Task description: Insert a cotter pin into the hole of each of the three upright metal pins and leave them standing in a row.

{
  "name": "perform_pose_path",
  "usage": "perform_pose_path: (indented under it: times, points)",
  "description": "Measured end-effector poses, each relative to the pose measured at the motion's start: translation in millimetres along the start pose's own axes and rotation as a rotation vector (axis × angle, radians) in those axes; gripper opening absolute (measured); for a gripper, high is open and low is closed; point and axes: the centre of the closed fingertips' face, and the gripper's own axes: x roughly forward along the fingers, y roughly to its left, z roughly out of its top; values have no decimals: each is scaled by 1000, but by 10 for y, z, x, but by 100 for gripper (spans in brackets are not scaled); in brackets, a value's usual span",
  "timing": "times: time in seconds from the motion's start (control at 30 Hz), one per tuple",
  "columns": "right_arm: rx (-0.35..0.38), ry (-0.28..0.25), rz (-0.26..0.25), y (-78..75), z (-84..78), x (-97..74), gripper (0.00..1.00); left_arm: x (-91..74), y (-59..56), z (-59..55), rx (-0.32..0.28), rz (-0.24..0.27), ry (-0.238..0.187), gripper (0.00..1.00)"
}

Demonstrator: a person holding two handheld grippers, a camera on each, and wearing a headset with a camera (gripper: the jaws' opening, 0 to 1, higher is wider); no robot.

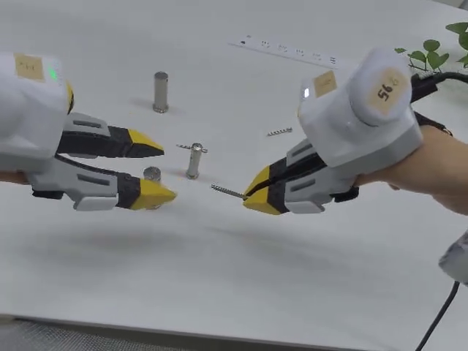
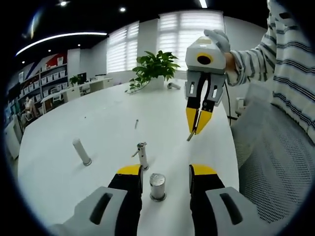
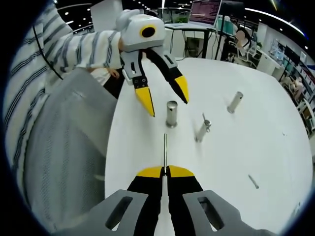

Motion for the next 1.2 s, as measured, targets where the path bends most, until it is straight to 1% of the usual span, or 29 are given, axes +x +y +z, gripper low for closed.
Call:
perform_pose_path:
  times: [0.03,0.1,0.17,0.2,0.47,0.57,0.67,0.73,0.8,0.83,0.9,1.07,1.2]
  points:
    - [0,1,0,-2,2,12,4,7,19,-46,-8,3,2,36]
    - [8,8,-7,-17,20,68,4,20,38,-139,-21,7,23,36]
    - [13,11,-8,-21,46,109,4,31,50,-197,-18,9,35,35]
    - [17,10,-9,-23,58,120,4,37,54,-231,-28,7,38,34]
    - [43,13,-17,-53,128,218,4,103,113,-390,-47,32,51,31]
    - [43,28,-23,-53,120,253,4,132,112,-414,-46,32,48,28]
    - [51,27,-20,-46,144,282,4,157,115,-402,-47,36,32,27]
    - [53,28,-20,-41,158,300,4,174,116,-418,-43,37,33,26]
    - [53,28,-21,-42,176,324,4,185,114,-426,-44,37,34,22]
    - [55,28,-21,-44,183,335,4,190,109,-422,-50,35,31,19]
    - [58,30,-21,-47,199,362,4,202,130,-410,-53,48,24,13]
    - [57,31,-18,-28,240,405,4,209,136,-420,-59,47,23,13]
    - [66,19,-19,-24,290,427,4,206,135,-420,-66,48,17,12]
